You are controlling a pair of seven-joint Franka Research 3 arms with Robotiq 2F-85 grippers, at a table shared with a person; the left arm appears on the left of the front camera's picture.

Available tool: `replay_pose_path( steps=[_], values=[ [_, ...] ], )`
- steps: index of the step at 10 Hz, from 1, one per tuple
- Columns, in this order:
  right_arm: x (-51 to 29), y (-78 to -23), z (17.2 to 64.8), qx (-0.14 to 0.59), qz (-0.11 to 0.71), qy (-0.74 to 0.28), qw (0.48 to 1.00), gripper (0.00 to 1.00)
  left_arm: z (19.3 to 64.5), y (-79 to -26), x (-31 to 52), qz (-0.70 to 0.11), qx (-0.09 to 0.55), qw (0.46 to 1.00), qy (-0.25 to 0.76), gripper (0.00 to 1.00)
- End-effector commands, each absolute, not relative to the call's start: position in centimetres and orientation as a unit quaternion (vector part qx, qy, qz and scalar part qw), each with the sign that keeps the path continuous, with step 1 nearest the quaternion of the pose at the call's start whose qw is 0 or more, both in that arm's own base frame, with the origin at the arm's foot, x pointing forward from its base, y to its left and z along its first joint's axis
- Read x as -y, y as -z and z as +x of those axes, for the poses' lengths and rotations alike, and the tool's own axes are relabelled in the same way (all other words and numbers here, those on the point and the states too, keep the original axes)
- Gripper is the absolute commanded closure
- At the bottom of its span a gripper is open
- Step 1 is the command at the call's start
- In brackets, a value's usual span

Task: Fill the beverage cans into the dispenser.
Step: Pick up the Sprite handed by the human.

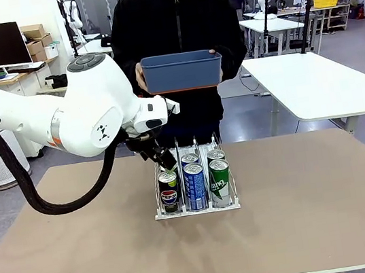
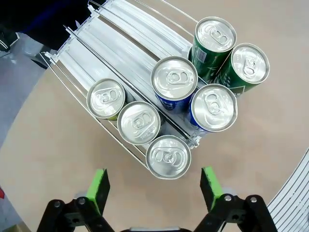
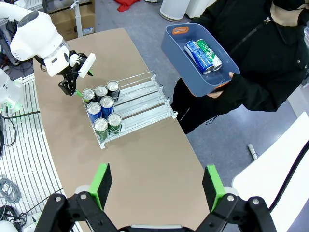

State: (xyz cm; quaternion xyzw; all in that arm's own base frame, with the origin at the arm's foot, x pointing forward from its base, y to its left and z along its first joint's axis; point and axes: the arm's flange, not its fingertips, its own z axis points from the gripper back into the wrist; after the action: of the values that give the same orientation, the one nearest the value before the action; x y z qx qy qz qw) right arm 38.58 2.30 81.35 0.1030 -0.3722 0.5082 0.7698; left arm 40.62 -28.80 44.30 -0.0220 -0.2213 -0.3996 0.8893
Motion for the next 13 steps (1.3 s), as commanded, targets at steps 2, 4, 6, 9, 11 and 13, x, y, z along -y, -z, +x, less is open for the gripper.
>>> replay_pose_path(
  steps=[2, 4, 6, 9, 11, 13],
  values=[
    [-2.3, -81.3, 38.5, 0.372, 0.104, -0.508, 0.770, 0.00, 40.8, -46.1, 27.4, -0.055, 0.235, 0.888, 0.391, 0.00],
    [-2.3, -81.3, 38.5, 0.372, 0.104, -0.508, 0.770, 0.00, 39.7, -50.1, 24.7, -0.066, 0.255, 0.892, 0.367, 0.00],
    [-2.3, -81.3, 38.5, 0.372, 0.104, -0.508, 0.770, 0.00, 40.1, -52.9, 21.4, -0.054, 0.274, 0.875, 0.395, 0.00],
    [-2.3, -81.3, 38.5, 0.372, 0.104, -0.508, 0.770, 0.00, 41.2, -57.5, 16.0, -0.064, 0.317, 0.851, 0.414, 0.00],
    [-2.3, -81.3, 38.5, 0.372, 0.104, -0.508, 0.770, 0.00, 41.8, -61.6, 12.3, -0.069, 0.338, 0.845, 0.409, 0.00],
    [-2.3, -81.3, 38.5, 0.372, 0.104, -0.508, 0.770, 0.00, 41.6, -66.5, 9.3, -0.100, 0.356, 0.836, 0.406, 0.00]
  ],
)
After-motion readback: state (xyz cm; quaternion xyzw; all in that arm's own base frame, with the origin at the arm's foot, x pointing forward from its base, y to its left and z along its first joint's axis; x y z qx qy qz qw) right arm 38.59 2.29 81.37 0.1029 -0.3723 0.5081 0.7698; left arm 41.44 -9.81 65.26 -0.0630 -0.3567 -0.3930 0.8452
